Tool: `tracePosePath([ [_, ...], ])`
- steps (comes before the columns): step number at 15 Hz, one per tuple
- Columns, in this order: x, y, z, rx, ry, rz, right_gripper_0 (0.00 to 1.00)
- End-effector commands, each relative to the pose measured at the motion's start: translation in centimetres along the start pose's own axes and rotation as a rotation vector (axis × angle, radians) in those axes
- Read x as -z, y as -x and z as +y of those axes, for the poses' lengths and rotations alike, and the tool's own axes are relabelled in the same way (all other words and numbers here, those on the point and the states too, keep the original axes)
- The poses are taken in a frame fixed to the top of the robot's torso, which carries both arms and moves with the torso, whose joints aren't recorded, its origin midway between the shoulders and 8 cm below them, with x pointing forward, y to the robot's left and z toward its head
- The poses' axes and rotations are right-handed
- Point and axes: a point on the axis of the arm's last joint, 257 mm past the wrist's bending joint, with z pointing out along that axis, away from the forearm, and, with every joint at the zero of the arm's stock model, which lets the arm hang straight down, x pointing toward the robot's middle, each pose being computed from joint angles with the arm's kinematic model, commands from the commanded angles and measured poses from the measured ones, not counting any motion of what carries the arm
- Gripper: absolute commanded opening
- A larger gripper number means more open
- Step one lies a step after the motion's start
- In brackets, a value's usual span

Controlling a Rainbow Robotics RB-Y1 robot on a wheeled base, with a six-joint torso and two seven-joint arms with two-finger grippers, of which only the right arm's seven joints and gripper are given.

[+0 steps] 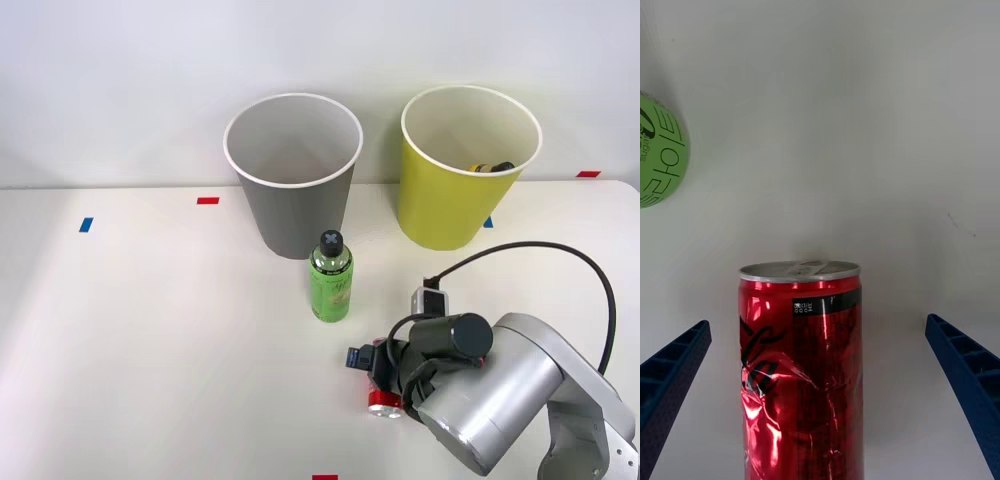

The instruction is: Put cans in the gray bin, plastic bottles in the light green bin

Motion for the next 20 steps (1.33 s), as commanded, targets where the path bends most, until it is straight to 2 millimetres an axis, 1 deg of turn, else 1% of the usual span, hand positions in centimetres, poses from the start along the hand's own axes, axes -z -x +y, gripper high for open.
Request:
tracePosePath([
  [1, -0.1, -0.2, 0.5, 0.016, 0.014, -0.005, 1.0],
  [5, -0.2, -0.1, 0.5, 0.03, 0.019, -0.012, 1.0],
  [8, -0.2, -0.2, 0.1, 0.039, 0.011, -0.014, 1.0],
  [10, -0.2, -0.2, 0.5, 0.044, 0.024, -0.018, 1.0],
  [11, -0.3, -0.3, 0.3, 0.044, 0.02, -0.015, 1.0],
  [13, -1.8, -0.5, 0.6, 0.042, 0.04, -0.018, 1.0],
  [14, -2.0, -0.3, 0.8, 0.037, 0.05, -0.027, 1.0],
  [15, -1.8, -0.2, 1.1, 0.036, 0.058, -0.03, 1.0],
  [18, -1.4, 0.0, 0.4, 0.059, 0.037, -0.037, 1.0],
  [19, -1.3, 0.1, 0.4, 0.066, 0.04, -0.04, 1.0],
  [20, -1.1, 0.2, 0.5, 0.072, 0.044, -0.044, 0.94],
])
